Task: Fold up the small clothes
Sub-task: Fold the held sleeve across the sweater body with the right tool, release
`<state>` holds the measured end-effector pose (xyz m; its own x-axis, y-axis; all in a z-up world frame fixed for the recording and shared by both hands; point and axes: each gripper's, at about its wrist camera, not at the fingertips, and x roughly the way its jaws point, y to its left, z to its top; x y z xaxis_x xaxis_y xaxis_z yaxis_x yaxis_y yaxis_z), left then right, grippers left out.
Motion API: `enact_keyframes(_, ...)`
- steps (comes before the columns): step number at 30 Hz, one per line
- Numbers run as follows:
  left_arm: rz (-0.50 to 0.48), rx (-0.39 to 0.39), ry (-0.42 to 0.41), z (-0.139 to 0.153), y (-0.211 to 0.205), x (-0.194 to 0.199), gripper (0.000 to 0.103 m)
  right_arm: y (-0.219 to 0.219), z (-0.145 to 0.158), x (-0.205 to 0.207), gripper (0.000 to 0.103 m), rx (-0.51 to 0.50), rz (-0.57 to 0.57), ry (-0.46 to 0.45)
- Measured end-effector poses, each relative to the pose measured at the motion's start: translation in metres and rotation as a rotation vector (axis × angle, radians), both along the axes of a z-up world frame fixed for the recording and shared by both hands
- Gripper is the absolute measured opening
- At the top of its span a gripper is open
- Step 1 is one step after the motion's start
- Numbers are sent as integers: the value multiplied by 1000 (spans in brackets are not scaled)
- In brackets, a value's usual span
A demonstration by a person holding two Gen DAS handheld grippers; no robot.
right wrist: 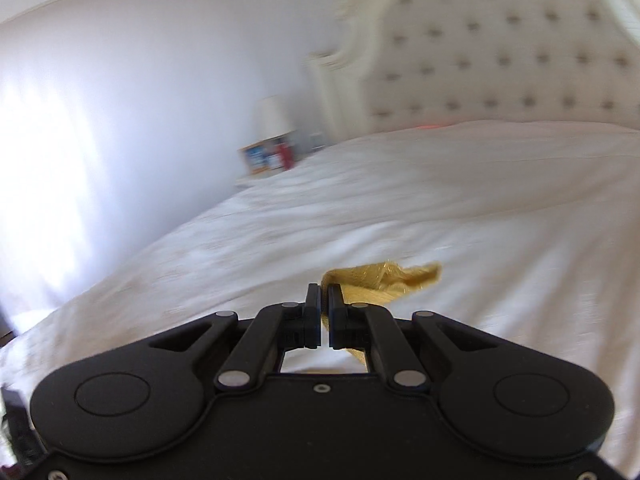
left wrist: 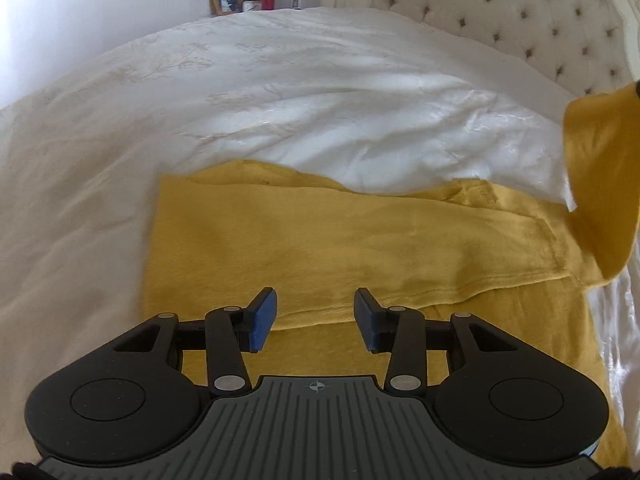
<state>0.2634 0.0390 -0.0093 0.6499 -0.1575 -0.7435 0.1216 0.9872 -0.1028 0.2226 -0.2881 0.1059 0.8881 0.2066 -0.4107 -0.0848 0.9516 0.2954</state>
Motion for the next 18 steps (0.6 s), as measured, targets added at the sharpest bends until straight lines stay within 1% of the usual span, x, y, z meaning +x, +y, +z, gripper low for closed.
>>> enact_keyframes(4, 65, -17, 19, 0, 38, -8, 41, 87, -27, 10, 9, -37, 169, 28)
enact_keyframes(6, 92, -15, 30, -3, 52, -13, 41, 125, -50, 16, 9, -47, 243, 58)
enact_keyframes(8, 113, -23, 43, -6, 66, -18, 41, 158, -77, 15, 9, -90, 299, 85)
enact_keyframes(10, 131, -37, 57, -8, 76, -20, 41, 181, -103, 17, 10, -116, 345, 137)
enact_keyframes(11, 136, -45, 63, -9, 79, -21, 41, 195, -116, 10, 11, -126, 366, 164)
enact_keyframes(12, 137, -53, 65, -9, 82, -21, 41, 201, -126, 7, 15, -132, 379, 183)
enact_keyframes(14, 130, -66, 62, -9, 82, -22, 42, 205, -138, -5, 16, -127, 390, 205)
enact_keyframes(17, 95, -89, 49, -7, 73, -23, 43, 190, -142, -25, 17, -82, 348, 208)
enact_keyframes(18, 75, -96, 44, -7, 68, -24, 43, 180, -143, -28, 24, -69, 324, 205)
